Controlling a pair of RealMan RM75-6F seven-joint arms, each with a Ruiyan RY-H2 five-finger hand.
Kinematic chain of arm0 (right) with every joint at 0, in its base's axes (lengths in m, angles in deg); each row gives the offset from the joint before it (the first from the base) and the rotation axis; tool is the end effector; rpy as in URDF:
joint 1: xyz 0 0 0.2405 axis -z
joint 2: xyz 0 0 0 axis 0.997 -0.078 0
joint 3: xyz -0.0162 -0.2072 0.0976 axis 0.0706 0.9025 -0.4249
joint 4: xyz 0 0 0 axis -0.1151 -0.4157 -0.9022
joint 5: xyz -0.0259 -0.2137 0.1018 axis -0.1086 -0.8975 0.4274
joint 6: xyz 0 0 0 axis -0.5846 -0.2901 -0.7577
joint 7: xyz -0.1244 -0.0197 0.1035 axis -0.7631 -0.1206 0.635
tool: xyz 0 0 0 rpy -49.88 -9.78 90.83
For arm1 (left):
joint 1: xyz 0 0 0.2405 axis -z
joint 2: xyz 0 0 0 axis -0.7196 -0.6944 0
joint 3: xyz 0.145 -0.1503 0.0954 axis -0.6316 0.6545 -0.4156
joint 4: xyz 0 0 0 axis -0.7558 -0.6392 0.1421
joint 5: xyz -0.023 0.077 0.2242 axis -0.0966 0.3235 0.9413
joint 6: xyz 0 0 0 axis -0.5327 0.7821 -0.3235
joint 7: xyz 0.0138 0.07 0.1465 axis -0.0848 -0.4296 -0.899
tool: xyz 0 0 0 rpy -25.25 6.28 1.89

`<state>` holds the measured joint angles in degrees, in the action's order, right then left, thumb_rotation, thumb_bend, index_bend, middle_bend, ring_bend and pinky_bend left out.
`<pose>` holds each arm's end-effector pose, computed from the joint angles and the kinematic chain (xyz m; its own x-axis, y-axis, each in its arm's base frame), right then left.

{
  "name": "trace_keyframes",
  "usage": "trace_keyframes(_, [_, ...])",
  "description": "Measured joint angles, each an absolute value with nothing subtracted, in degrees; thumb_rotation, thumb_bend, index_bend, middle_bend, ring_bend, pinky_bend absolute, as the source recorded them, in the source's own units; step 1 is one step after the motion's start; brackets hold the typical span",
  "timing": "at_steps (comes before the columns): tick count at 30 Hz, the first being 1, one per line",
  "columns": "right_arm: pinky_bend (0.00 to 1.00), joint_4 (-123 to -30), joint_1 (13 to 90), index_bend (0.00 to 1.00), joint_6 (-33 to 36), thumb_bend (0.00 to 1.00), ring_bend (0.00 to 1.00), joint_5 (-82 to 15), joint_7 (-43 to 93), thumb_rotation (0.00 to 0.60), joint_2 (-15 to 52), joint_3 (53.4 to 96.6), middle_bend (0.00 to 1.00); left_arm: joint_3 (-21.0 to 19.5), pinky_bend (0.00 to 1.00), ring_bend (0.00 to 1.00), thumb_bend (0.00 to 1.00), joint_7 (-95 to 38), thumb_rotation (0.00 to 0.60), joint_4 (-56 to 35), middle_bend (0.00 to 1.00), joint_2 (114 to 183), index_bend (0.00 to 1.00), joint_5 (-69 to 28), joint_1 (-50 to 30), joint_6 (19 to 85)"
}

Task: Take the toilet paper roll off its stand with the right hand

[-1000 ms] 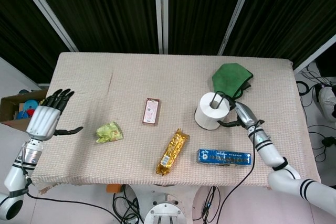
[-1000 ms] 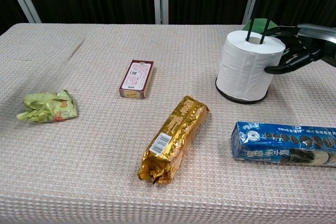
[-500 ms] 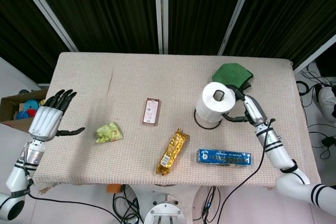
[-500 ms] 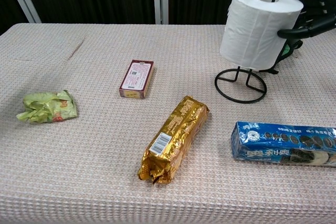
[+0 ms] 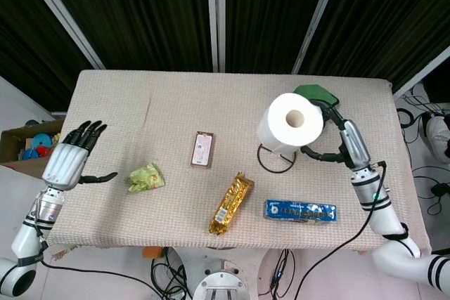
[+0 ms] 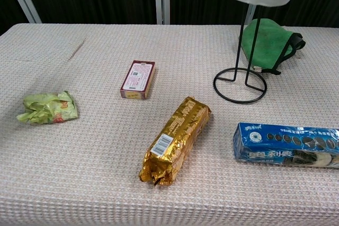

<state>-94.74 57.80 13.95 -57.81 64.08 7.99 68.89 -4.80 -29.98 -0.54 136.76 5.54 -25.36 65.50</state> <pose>-0.1411 -0.3339 0.0961 -0.4171 -0.1520 0.8960 -0.7924 -0.4219 -0.4405 -0.2551 0.2868 0.0841 0.4767 -0.0286 0.8786 0.8442 -0.2637 -0.4666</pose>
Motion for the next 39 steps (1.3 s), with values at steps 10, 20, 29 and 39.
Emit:
trace_keyframes(10, [0.39,-98.51,61.0,0.28,25.19,0.23,0.31,-62.02,67.24,0.6,5.43,66.54,0.32,-4.73,0.22,0.06,0.07,-29.42,0.275,-0.42,0.07,136.67,0.05,5.46,-25.57,65.52])
trace_keyframes(20, [0.42,-98.59,67.58,0.32,25.44,0.23,0.35,-62.88,65.23,0.6,-2.24,73.63,0.35,-5.03,0.22,0.06,0.07,-29.51,0.276,-0.91,0.07,137.14,0.05,5.54,-25.39,64.65])
trace_keyframes(29, [0.42,-90.14,70.11,0.33,20.15,0.23,0.35,-58.13,63.87,0.6,-1.48,77.36,0.36,-5.15,0.22,0.06,0.07,-27.96,0.276,-3.17,0.07,139.23,0.05,5.84,-24.95,64.13])
trace_keyframes(39, [0.42,-78.72,67.67,0.33,11.14,0.23,0.35,-58.25,63.39,0.6,9.09,81.61,0.36,-5.55,0.22,0.06,0.08,-25.78,0.274,-5.6,0.07,140.2,0.05,6.11,-25.58,64.99])
